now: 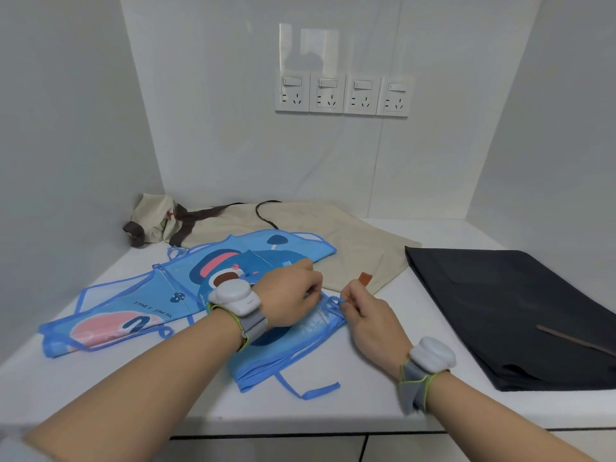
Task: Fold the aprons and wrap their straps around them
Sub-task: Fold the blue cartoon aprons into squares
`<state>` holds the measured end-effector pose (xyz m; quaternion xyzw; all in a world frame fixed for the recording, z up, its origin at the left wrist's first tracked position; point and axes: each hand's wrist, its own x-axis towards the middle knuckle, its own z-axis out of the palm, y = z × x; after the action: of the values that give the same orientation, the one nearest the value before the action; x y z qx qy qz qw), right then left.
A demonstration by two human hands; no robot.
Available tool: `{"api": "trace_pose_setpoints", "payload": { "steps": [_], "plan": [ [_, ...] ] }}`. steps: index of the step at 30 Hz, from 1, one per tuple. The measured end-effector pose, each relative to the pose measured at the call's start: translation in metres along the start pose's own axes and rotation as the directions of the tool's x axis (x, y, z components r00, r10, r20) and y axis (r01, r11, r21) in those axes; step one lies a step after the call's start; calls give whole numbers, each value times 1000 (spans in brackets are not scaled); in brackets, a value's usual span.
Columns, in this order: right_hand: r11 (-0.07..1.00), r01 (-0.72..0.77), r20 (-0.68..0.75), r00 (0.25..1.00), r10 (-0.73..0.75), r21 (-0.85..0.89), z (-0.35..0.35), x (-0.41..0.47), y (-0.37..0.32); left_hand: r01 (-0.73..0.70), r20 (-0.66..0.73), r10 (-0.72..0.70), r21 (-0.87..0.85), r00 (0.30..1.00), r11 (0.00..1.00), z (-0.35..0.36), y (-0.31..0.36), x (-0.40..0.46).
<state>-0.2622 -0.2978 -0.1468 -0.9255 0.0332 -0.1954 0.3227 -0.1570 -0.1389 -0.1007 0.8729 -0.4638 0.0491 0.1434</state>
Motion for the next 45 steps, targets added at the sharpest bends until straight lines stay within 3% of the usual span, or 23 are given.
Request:
{"api": "trace_pose_setpoints", "payload": {
  "steps": [4, 8, 16, 23, 26, 29, 33, 35, 39, 42, 45],
  "plan": [
    [938, 149, 50, 989, -140, -314, -21, -3, 12, -4, -29, 5, 48, 1000, 999, 1, -2, -6],
    [858, 145, 80, 989, -122, -492, -44, -3, 26, 6, -40, -6, 12, 999, 1000, 4, -4, -6],
    [772, 196, 155, 980, -128, -604, -48, -10, 38, 18, 30, -17, -20, 999, 1000, 14, -11, -13],
    [783, 186, 211, 975, -71, -593, -51, -6, 45, 40, 10, -41, 35, 999, 999, 19, -9, -12],
    [829, 160, 245, 969, -29, -536, -57, -5, 41, 68, 36, -67, -24, 997, 997, 18, -12, -14],
    [923, 52, 183, 983, 21, -382, -64, 6, 32, 92, 8, -92, -165, 996, 982, 9, -12, -21],
    [978, -206, 86, 974, 208, -37, -44, 43, 10, 235, -171, -284, -256, 944, 937, -8, -29, -36],
    [956, -287, 147, 945, 293, -58, -26, 57, 1, 324, -201, -366, -212, 909, 922, -13, -45, -46],
    [931, -262, 229, 919, 321, -253, 16, 78, -32, 506, -267, -507, -79, 819, 859, -20, -91, -85],
    [912, -271, 236, 907, 350, -308, 37, 90, -46, 607, -221, -613, -103, 758, 788, -14, -112, -104],
    [925, -266, 218, 919, 328, -270, 44, 92, -46, 611, -194, -627, -144, 754, 779, -7, -115, -106]
  ]
}}
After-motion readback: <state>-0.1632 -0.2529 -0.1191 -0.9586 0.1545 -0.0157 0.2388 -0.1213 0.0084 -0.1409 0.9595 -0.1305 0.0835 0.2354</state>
